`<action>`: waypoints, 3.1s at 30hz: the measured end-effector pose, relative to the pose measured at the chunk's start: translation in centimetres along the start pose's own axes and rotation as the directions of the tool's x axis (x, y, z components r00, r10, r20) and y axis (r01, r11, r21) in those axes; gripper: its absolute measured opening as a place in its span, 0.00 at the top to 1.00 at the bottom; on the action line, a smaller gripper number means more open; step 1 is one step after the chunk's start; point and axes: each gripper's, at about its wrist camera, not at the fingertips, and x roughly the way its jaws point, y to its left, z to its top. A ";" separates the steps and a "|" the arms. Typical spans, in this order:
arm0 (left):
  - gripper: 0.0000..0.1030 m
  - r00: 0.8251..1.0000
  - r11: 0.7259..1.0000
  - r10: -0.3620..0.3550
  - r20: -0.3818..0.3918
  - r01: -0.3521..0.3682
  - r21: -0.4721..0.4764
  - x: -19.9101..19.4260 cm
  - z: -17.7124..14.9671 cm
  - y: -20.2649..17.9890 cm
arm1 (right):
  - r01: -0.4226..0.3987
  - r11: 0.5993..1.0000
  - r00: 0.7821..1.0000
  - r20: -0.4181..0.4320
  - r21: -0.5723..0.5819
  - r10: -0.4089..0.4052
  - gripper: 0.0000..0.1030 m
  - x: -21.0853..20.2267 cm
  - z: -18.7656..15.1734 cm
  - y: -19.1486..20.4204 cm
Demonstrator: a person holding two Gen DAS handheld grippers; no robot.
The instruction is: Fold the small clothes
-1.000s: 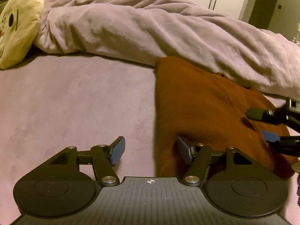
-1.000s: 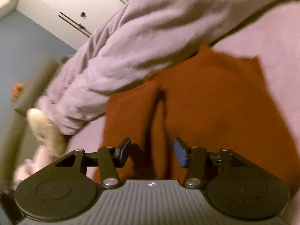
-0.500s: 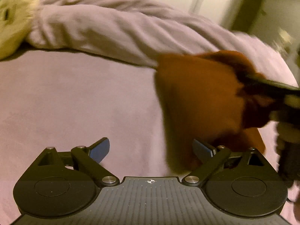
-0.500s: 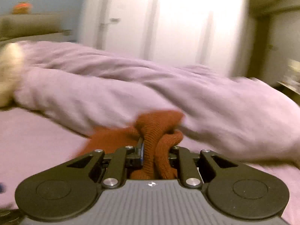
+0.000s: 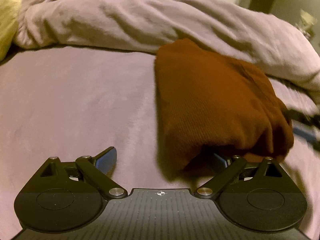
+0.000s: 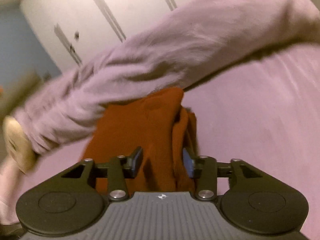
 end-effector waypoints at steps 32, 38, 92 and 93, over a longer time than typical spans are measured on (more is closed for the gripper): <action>0.03 0.999 0.991 0.030 -0.044 -0.035 -0.132 0.8 0.8 1.3 | -0.152 0.820 0.979 -0.029 0.551 0.201 0.66 2.3 -5.1 -4.6; 0.03 0.999 0.992 0.021 -0.044 -0.026 -0.123 0.8 0.9 1.4 | -0.172 0.832 0.978 -0.011 0.528 0.209 0.72 2.2 -4.7 -4.0; 0.00 0.983 0.999 -0.041 0.179 0.041 0.003 -0.3 4.4 1.4 | 0.122 0.841 0.988 0.148 -0.528 -0.050 0.78 3.1 -3.5 6.3; 0.00 0.984 0.999 -0.042 0.174 0.043 -0.005 0.3 5.3 1.2 | 0.128 0.848 0.985 0.165 -0.515 -0.049 0.78 2.8 -3.1 6.4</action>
